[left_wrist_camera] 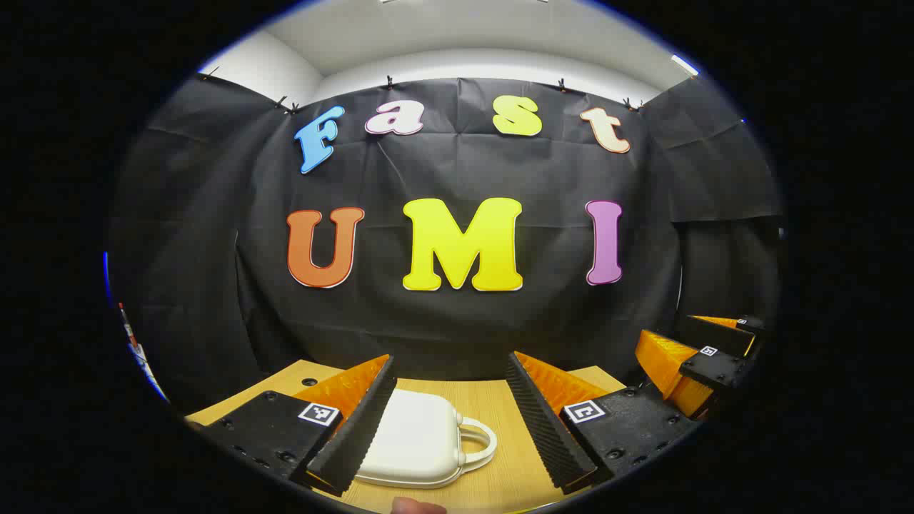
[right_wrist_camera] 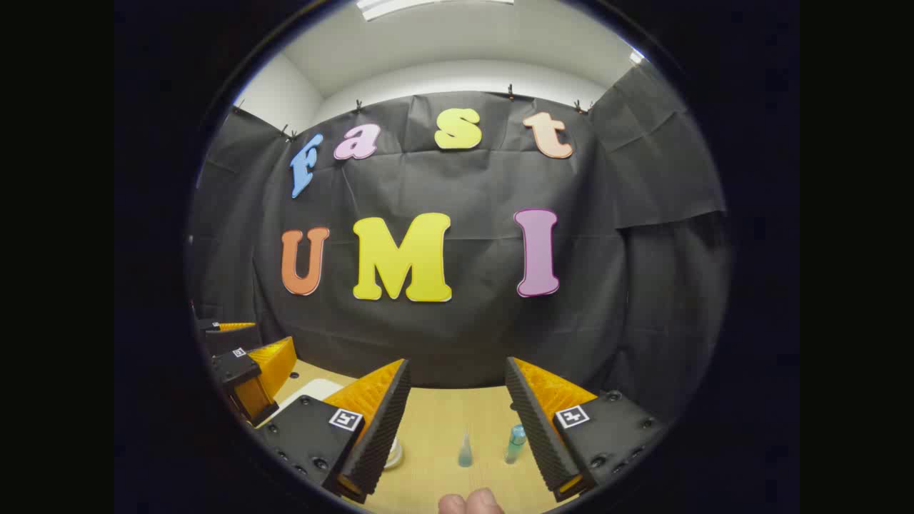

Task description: First open the suitcase, pack the skin care products into it, and then close the suitcase.

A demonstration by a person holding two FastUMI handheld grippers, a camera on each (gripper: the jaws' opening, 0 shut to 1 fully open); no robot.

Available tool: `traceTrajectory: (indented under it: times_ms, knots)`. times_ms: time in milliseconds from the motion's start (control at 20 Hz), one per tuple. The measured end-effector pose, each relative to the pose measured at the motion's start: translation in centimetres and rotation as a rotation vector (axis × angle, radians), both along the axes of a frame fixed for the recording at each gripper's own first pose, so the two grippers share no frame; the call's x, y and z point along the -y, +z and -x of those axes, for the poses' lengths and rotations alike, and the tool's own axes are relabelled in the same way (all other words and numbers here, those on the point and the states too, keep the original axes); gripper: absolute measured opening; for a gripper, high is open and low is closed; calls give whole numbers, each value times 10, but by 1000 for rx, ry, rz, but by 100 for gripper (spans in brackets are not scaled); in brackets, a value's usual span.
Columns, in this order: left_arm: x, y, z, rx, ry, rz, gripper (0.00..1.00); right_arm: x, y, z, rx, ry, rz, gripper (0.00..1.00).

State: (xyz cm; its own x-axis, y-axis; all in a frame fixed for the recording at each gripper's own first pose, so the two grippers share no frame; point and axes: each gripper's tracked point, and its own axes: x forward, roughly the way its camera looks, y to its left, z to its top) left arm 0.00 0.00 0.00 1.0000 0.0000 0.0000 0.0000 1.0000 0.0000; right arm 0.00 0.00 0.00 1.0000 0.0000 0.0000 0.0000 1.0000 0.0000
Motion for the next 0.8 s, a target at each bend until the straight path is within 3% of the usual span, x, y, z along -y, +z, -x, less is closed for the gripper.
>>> traceTrajectory:
  times_ms: [700, 800]
  knots:
    - [5, -13, -11, -34, -11, -18, 98, 2, -7, -13, -13, 16, 19, 79]
    - [13, -20, -14, -46, -46, -10, 98, 5, -14, -14, -27, 16, 32, 79]
